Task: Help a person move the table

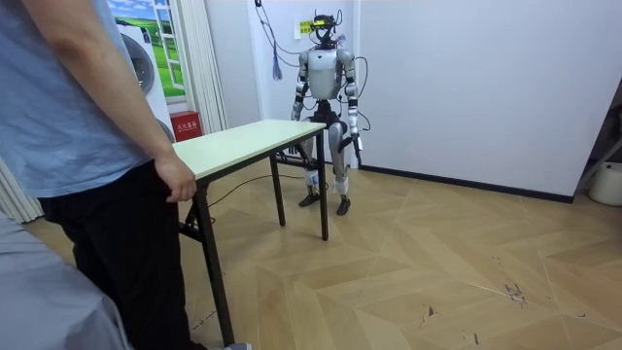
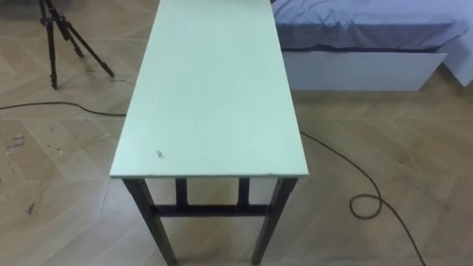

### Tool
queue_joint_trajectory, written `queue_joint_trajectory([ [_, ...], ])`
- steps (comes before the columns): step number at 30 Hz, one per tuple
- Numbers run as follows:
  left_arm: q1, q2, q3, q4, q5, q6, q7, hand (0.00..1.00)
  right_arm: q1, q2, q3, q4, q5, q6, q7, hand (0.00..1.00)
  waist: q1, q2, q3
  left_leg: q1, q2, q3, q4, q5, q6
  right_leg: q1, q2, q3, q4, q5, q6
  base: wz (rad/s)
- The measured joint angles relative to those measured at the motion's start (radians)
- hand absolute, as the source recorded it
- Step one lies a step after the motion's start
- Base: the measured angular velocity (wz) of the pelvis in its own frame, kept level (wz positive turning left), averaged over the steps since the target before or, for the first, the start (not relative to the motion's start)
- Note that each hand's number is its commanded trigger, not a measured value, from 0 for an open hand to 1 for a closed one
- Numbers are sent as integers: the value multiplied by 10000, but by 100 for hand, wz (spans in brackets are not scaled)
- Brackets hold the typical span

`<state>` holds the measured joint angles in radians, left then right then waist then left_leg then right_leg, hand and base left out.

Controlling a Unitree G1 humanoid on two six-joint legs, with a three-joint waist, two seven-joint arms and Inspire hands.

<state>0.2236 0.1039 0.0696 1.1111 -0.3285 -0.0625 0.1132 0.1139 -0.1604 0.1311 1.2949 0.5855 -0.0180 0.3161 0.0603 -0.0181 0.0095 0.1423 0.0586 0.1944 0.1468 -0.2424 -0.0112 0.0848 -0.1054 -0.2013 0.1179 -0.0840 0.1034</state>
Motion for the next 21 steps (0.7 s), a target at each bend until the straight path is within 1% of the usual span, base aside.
queue_joint_trajectory([
  [2, 20, 15, 11, 1, -530, 137, -453, 0, 4, -66, -65, -30, -3, 107, 102, 0, 4, 30, -4, -16, 5, 11, -25, -1, -2, -21, 4, 27, 4, 0, 0, -2],
  [4, 99, 83, 72, 52, -1255, 211, -1115, 0, 13, -139, -450, -78, 42, 247, 325, 0, 74, 93, -16, -42, 17, 92, 46, -1, -3, -86, 6, 32, 10, 1, -1, -7],
  [6, 236, 112, 61, 48, -1881, 221, -1663, 0, 66, -270, -465, -200, 393, 273, 584, 0, 42, 164, -14, -53, 14, 86, 59, -1, -2, -89, -2, -18, 15, 1, -1, -2],
  [7, 263, 123, 59, 48, -1978, 228, -1823, 0, 64, -310, -473, -227, 473, 283, 686, 0, 32, 188, -12, -56, 13, 85, 60, -1, -3, -90, -2, -27, 15, 1, -2, 0],
  [9, 320, 165, 32, -2, -2607, 324, -2342, 0, 209, -409, -491, -703, 858, 334, 962, 0, -6, 262, -9, -76, 16, 72, 68, 0, -3, -100, -1, -30, 15, 1, -1, 0],
  [11, 387, 180, 20, -180, -3022, 383, -2666, 0, 347, -422, -582, -1112, 1004, 335, 1247, 0, 1, 262, -14, -87, 16, 70, 76, 0, -3, -105, -1, -49, 16, 1, -1, 0],
  [13, 373, 169, 20, -405, -3514, 439, -2931, 0, 496, -411, -578, -1528, 1165, 369, 1347, 0, 10, 253, -12, -105, 15, 67, 74, 0, -3, -131, -11, -146, 37, 1, -1, 0],
  [14, 435, 166, -11, -714, -3963, 512, -3073, 0, 647, -440, -579, -1917, 1261, 424, 1381, 0, 17, 249, -4, -121, 21, 74, 68, -1, -3, -186, -16, -217, 85, 1, -1, 0],
  [15, 526, 183, -156, -978, -4401, 526, -3226, 0, 816, -436, -578, -2400, 1333, 442, 1448, 0, 25, 245, 2, -136, 36, 85, 64, -1, -3, -244, -13, -219, 160, 1, -1, -7],
  [16, 645, 186, -320, -1255, -4830, 562, -3403, 0, 989, -432, -586, -2924, 1443, 542, 1489, 0, 32, 243, -10, -160, 43, 118, 61, -1, -3, -326, -11, -217, 226, 1, -1, -8],
  [18, 727, 169, -412, -1631, -5362, 650, -3710, 0, 1177, -352, -668, -3586, 1669, 633, 1616, 0, -4, 242, -11, -171, 42, 147, 57, -1, -3, -347, -11, -210, 223, 1, -1, -3],
  [19, 739, 173, -573, -1806, -5772, 666, -3842, 0, 1212, -301, -663, -3702, 2026, 641, 1718, 0, -16, 260, -47, -170, 42, 144, 56, -1, -3, -340, -10, -211, 223, 1, -1, 0],
  [20, 758, 173, -669, -1875, -5973, 688, -3914, 0, 1212, -290, -663, -3708, 2214, 651, 1760, 0, -18, 242, -45, -170, 41, 144, 56, -1, -3, -340, -10, -211, 224, 1, -1, 0],
  [21, 766, 176, -854, -2091, -6499, 794, -4049, 0, 1266, -299, -664, -3907, 2593, 813, 1778, 0, -16, 251, -59, -170, 37, 144, 57, 0, -3, -340, -14, -210, 225, 1, -1, 0],
])
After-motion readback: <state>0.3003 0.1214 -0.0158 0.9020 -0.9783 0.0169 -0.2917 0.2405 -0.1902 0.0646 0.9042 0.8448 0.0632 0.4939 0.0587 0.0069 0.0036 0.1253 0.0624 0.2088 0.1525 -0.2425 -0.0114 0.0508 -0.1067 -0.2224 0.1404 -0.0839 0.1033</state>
